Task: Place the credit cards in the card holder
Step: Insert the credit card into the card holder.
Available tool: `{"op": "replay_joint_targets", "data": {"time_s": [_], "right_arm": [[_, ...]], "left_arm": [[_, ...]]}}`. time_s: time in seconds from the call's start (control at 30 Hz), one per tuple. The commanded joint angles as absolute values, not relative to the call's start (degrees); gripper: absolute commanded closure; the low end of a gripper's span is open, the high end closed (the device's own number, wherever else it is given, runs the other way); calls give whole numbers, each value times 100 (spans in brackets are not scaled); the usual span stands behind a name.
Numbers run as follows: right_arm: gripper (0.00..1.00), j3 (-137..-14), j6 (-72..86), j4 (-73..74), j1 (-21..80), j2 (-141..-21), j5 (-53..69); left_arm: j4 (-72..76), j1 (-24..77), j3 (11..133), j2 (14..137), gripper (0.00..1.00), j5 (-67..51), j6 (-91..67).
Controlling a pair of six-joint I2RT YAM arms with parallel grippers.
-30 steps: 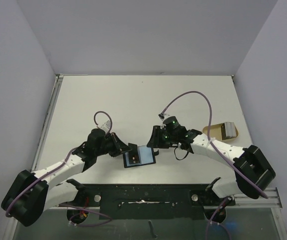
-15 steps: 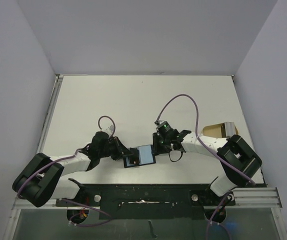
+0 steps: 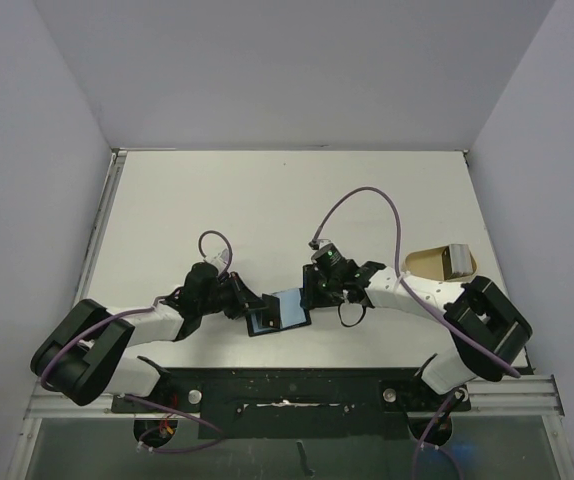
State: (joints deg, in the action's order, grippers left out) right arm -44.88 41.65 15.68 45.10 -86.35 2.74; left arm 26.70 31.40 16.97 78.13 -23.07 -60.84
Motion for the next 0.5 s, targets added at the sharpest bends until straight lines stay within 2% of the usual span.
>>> {"op": "replay_joint_targets", "data": {"time_s": [0.0,0.27,0.47], "right_arm": [[66,-4832,4233,1385,4570,-8468,139],[64,-5067,4149,1557,4589,-8963,149],[62,-5368,4125,1915,4618,-8790,-70]], "left_arm": [[3016,3151,1695,7822,100,-2359,-5968],[2898,3155,1757,7830,100,-2316,-5912],[2830,3160,1732,7783,100,-2283,-5893]]}}
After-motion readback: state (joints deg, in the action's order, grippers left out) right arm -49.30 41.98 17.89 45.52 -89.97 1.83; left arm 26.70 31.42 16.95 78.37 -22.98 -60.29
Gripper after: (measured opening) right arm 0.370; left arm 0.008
